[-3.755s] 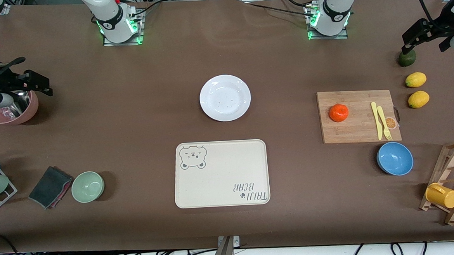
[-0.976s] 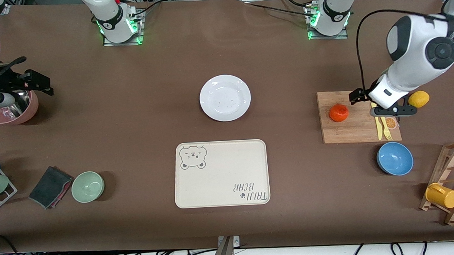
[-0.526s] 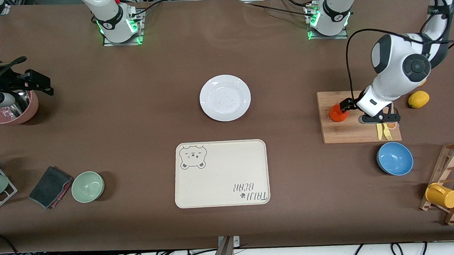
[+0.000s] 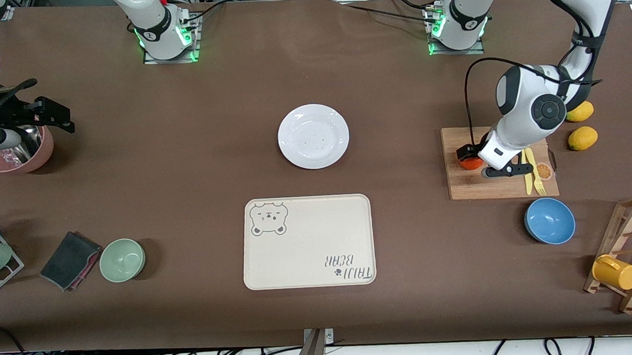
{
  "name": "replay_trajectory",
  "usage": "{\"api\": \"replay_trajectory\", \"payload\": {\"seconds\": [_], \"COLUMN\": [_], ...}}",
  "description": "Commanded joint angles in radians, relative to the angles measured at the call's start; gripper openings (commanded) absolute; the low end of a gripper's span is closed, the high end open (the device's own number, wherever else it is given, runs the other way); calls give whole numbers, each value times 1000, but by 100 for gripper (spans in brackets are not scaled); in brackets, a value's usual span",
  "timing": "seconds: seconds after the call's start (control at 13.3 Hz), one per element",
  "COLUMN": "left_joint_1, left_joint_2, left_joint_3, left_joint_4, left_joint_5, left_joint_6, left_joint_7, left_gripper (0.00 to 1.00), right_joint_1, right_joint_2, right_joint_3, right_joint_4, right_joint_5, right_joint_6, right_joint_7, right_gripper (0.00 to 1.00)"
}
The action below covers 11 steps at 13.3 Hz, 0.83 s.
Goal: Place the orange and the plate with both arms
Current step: 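Lower the left gripper and close it on the orange, then carry the orange with the left gripper onto the white plate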
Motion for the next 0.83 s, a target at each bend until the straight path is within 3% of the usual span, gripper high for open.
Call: {"api": "replay_trajectory", "payload": {"seconds": [0.0, 0.15, 0.23, 0.3, 0.38, 0.45, 0.75], "left_joint_1": [-8, -8, -6, -6, -6, -6, -18], "left_joint_2": [34, 45, 39, 22, 2, -22, -111], "left_joint_3": [7, 7, 7, 7, 7, 7, -33], "left_joint_4": [-7, -8, -8, -13, -11, -11, -5], "left_joint_5": [-18, -18, -18, -18, -18, -18, -19], "left_joint_6": [57, 68, 60, 40, 4, -24, -73], "left_joint_7": [1, 4, 6, 9, 10, 12, 1], "left_gripper": [100, 95, 76, 39, 16, 1, 0], "right_joint_1": [-5, -5, -5, -5, -5, -5, -5], "right_joint_2": [-8, -8, -8, -8, -8, -8, -8], "right_joint_3": [7, 7, 7, 7, 7, 7, 7], "right_joint_4": [3, 3, 3, 3, 3, 1, 1], "right_joint_5": [-4, -4, -4, -4, -4, -4, -2], "right_joint_6": [-12, -12, -12, -12, -12, -12, -14], "right_joint_7": [13, 12, 12, 12, 12, 13, 13], "right_gripper": [100, 100, 100, 100, 100, 100, 100]}}
